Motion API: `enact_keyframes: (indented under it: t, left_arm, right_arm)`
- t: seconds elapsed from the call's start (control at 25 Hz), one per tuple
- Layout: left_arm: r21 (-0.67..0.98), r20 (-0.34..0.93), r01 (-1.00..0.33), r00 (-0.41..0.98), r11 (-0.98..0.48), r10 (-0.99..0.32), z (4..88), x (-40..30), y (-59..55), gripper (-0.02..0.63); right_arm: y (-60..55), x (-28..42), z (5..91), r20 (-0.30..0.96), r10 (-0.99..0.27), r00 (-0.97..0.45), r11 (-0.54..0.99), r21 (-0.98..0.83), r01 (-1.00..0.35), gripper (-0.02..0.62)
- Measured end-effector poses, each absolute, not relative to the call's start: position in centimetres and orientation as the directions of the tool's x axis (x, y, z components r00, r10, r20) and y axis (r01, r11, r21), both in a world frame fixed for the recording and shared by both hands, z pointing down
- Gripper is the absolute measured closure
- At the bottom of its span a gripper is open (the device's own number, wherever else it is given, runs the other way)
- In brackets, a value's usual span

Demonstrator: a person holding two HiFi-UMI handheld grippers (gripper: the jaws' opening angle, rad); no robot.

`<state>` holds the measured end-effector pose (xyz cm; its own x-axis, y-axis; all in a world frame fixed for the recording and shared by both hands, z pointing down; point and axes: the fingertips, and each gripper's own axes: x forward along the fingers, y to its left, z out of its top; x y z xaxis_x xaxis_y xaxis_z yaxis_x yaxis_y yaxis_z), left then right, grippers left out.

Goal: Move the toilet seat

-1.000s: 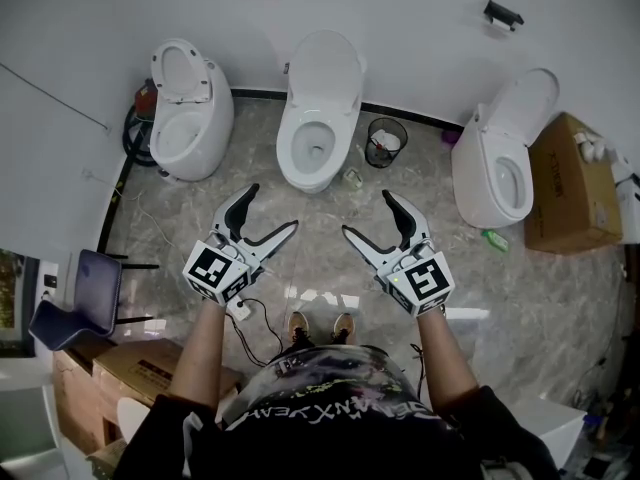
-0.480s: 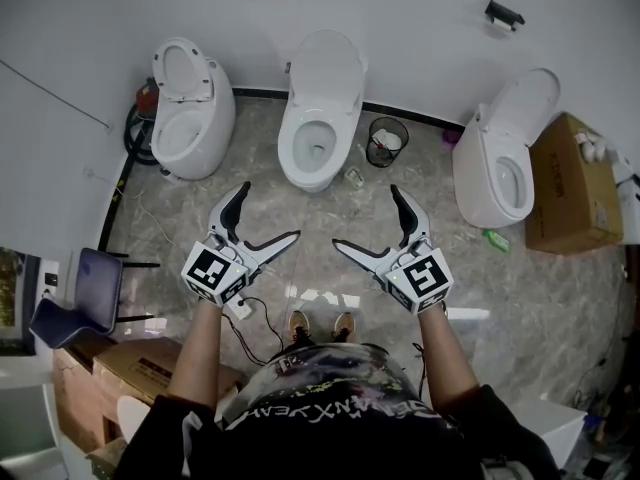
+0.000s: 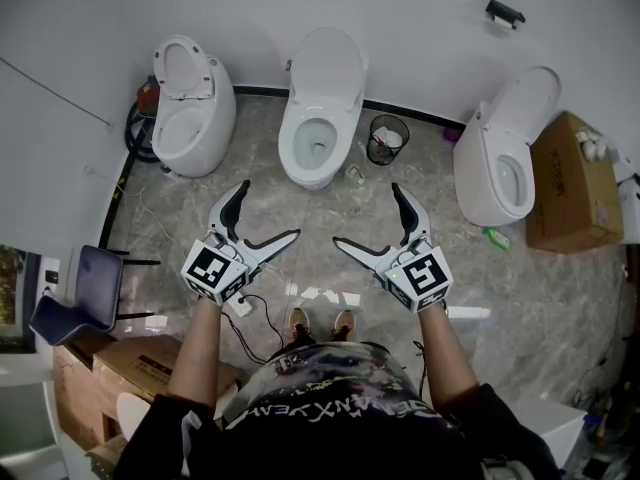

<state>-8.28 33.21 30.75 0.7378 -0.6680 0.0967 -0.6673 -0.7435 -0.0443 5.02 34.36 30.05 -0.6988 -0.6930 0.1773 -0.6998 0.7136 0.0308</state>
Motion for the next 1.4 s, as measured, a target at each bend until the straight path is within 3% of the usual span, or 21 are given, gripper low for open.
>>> enact_keyframes:
  t: [0.88,1.4]
  left_arm:
    - [-0.055,0.097,-0.722,0.683,-0.690,-0.724,31.4,-2.7,37.5,0.086]
    - [-0.063,0.092,-0.712,0.693,-0.699,-0.715,34.0,-2.3,33.0,0.086]
  right_arm:
    - [37.4,10.5,30.7,0.149,-0.652,-0.744,0.756,0.044,-0.654,0.011]
    - [32.7,10.4,33.7,0.151,-0.658,-0.737,0.750,0.046,-0.660,0.011]
